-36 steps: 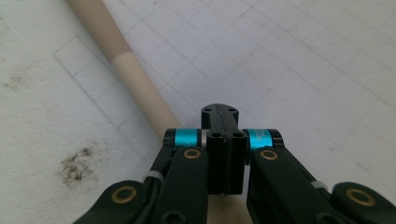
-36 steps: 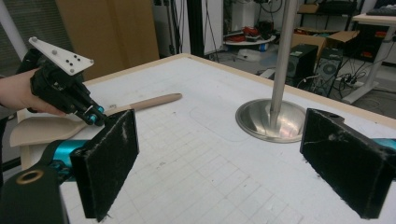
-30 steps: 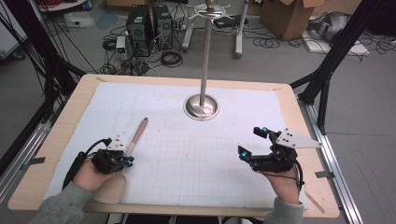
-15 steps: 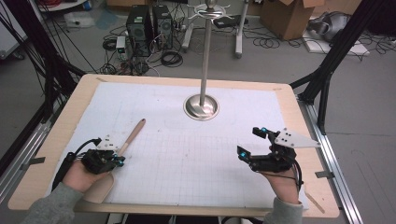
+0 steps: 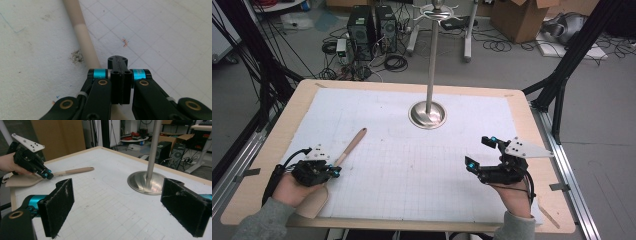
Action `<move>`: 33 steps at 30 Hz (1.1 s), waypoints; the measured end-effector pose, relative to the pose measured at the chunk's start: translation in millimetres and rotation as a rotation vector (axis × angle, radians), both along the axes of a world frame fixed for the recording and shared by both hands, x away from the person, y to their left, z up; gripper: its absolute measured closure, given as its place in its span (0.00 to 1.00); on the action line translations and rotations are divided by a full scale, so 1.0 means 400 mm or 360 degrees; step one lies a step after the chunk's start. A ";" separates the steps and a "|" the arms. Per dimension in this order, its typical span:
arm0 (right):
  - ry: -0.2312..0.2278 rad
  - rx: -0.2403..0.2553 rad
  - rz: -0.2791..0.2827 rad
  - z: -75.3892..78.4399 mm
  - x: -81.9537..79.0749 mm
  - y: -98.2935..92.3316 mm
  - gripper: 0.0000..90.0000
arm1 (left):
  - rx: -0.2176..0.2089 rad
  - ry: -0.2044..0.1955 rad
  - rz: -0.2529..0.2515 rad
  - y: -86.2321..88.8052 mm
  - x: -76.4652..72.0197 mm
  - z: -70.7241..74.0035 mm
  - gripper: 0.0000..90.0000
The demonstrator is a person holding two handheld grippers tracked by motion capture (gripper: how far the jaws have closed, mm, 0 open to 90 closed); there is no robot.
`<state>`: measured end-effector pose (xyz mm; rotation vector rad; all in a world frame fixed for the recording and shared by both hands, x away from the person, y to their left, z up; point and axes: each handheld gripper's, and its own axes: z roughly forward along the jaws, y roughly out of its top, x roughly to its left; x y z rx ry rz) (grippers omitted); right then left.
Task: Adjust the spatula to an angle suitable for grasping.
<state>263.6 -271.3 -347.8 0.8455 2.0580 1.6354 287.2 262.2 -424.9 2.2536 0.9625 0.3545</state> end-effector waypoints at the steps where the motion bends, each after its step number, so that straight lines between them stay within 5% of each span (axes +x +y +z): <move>1: 0.0000 0.0000 0.0000 0.000 0.000 0.000 0.12 | -0.0013 -0.0004 0.0007 0.003 -0.001 0.003 1.00; 12: -0.0001 -0.0003 0.0001 0.000 0.001 0.003 0.12 | -0.0327 -0.0188 0.0130 0.051 -0.019 0.061 0.98; 25: 0.0021 0.0000 0.0005 0.000 0.003 0.003 0.12 | -0.0434 -0.0354 0.0287 0.054 -0.020 0.096 0.71; 31: 0.0023 -0.0011 0.0023 -0.003 0.006 0.007 0.12 | -0.0457 -0.0439 0.0267 0.046 -0.015 0.099 0.43; 33: 0.0021 -0.0011 0.0021 -0.003 0.006 0.007 0.12 | -0.0465 -0.0434 0.0232 0.045 -0.013 0.099 0.41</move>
